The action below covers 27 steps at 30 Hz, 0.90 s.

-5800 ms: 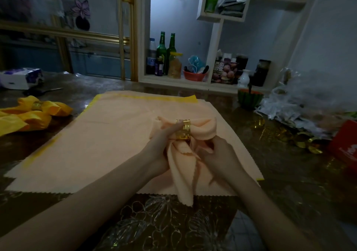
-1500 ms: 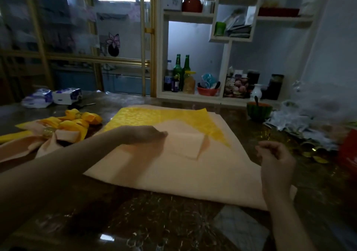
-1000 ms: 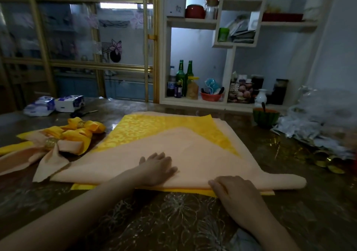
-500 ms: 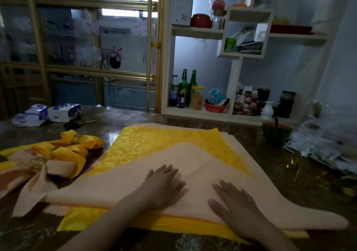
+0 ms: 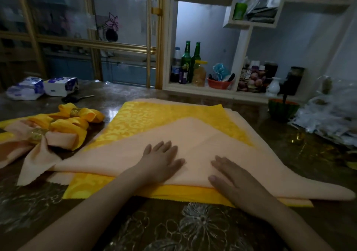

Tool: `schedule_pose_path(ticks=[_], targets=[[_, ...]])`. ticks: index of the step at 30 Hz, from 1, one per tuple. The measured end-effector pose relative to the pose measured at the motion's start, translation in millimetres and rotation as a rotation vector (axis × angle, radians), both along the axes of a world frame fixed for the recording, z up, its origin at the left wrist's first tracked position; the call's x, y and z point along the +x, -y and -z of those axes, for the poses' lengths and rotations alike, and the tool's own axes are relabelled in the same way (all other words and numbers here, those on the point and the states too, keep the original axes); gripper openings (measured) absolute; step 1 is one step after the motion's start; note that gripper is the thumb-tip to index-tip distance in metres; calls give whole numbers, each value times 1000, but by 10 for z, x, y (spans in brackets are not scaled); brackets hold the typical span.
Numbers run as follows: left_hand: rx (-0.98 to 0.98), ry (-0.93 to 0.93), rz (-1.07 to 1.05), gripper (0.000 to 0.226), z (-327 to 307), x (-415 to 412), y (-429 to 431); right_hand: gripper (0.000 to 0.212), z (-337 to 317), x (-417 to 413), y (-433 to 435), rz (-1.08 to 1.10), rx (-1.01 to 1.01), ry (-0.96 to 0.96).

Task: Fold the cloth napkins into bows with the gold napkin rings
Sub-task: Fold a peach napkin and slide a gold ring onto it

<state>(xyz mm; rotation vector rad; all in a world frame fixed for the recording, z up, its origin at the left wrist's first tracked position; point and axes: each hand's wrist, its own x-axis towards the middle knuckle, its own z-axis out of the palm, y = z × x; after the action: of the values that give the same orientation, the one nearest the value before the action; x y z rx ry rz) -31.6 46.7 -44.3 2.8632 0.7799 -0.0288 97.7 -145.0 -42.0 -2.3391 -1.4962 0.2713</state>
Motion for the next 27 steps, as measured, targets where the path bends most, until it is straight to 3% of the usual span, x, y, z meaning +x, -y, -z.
schedule_pose_path(ticks=[2, 6, 11, 15, 18, 24, 27], targets=[[35, 23, -14, 61, -11, -5, 16, 62, -6, -68, 10, -50, 37, -27], [130, 180, 68, 56, -76, 38, 231, 42, -14, -96, -86, -2, 152, 136], [38, -66, 108, 62, 36, 133, 433, 55, 79, -104, -185, -4, -138, 196], [43, -68, 101, 67, 72, 127, 416, 82, 83, 106, 14, 76, -243, 182], [34, -48, 110, 68, 67, 113, 423, 67, 74, 287, 218, 152, -262, 187], [20, -12, 126, 68, 58, 133, 464, 62, 48, 595, 723, 379, -358, 182], [-4, 43, 129, 67, 21, 102, 498, 58, -64, 458, 628, 394, -373, 413]])
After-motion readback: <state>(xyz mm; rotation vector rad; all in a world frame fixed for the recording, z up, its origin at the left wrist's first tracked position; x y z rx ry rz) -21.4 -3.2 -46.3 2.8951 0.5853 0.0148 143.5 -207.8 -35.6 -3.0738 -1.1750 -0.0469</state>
